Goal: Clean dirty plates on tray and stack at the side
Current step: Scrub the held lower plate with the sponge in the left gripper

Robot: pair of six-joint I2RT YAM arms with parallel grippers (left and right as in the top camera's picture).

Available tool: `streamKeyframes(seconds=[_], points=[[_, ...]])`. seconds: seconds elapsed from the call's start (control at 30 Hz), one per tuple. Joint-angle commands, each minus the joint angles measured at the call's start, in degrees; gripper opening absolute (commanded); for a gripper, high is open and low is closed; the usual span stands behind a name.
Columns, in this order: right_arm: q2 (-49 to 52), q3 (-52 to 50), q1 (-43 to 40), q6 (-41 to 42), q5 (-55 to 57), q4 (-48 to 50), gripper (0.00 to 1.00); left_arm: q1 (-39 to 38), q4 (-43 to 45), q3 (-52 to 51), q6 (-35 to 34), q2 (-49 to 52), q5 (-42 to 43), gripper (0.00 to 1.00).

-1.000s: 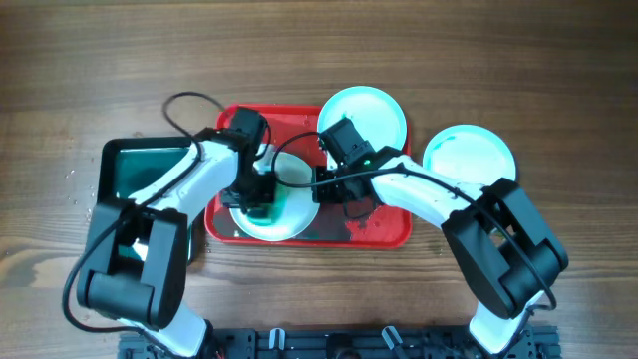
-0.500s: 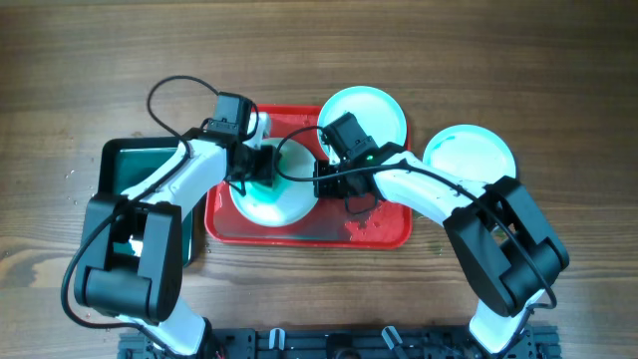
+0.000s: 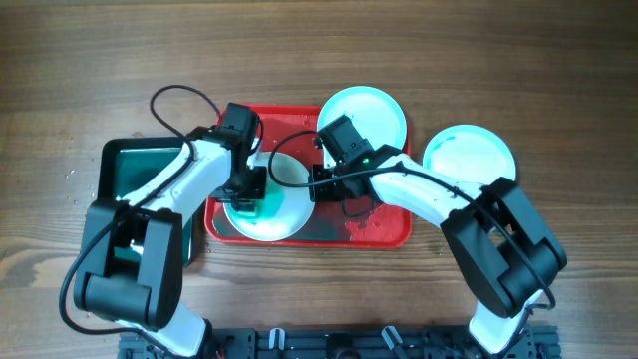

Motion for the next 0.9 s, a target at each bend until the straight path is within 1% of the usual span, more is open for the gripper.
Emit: streamKeyframes(seconds=[0.0,0.03,0.1,0.2,0.23,0.3,0.33,0.4,0.5,0.53,0.6,0.63,0.67,0.73,0.77,0.8,0.83,0.87], points=[[0.76,0.52,-0.26,-0.59,-0.33,-0.17,0.04,1.16,1.36,-1.92,-7.13,2.91,-17.59,0.04],[0.76,0.52,-0.26,-0.59,-0.33,-0.17,0.04,0.94,2.27,-1.92,-7.13,2.91,-17.31,0.04],[0.76,0.52,-0.26,-0.61,-0.33,-0.17,0.04,0.5,6.05,-1.92,-7.06,2.91,-13.44,0.04],[0.76,0.52,-0.26,-0.59,-0.33,-0.17,0.04,0.48,15.1,-1.92,-6.64,2.91,-0.2,0.04],[0.74,0.52,-0.26,-0.59,-0.33,-0.17,0.04,0.5,17.4,-1.92,-5.29,2.91,5.01,0.04],[0.74,0.52,-0.26,-0.59,-0.33,-0.17,0.04,0.5,20.98,-1.92,1.05,2.91,18.23,0.04],[0.76,0.52,-0.26,-0.61,-0.33,-0.17,0.04,0.5,21.22,-1.92,4.74,2.91,23.93,0.04],[0.74,0.52,-0.26,-0.63,-0.33,-0.17,0.04,0.5,19.37,-1.92,7.37,2.91,25.97,0.04],[0.74,0.52,-0.26,-0.68,-0.35,-0.2,0.04,0.68,8.85,-1.92,17.44,2.91,26.4,0.04],[0.74,0.52,-0.26,-0.68,-0.33,-0.2,0.04,0.79,6.03,-1.92,20.22,2.91,26.25,0.04],[0.76,0.52,-0.26,-0.7,-0.33,-0.17,0.04,0.94,2.73,-1.92,22.38,2.91,24.65,0.04],[0.74,0.52,-0.26,-0.68,-0.33,-0.17,0.04,1.01,2.03,-1.92,22.27,2.91,22.05,0.04],[0.76,0.52,-0.26,-0.66,-0.33,-0.2,0.04,0.98,2.03,-1.92,19.82,2.91,17.33,0.04],[0.74,0.52,-0.26,-0.59,-0.33,-0.31,0.04,1.01,3.02,-1.92,8.76,2.91,2.21,0.04],[0.74,0.52,-0.26,-0.55,-0.33,-0.37,0.04,0.98,3.23,-1.92,1.79,2.91,-6.45,0.04],[0.74,0.52,-0.26,-0.28,-0.28,-0.39,0.04,0.98,3.26,-1.92,-3.1,2.91,-11.87,0.04],[0.76,0.52,-0.26,1.44,0.15,-0.63,0.04,0.98,3.26,-1.9,-9.77,2.91,-18.29,0.04],[0.74,0.52,-0.26,2.71,0.5,-1.11,0.04,0.98,3.17,-1.4,-14.01,2.84,-20.94,0.04]])
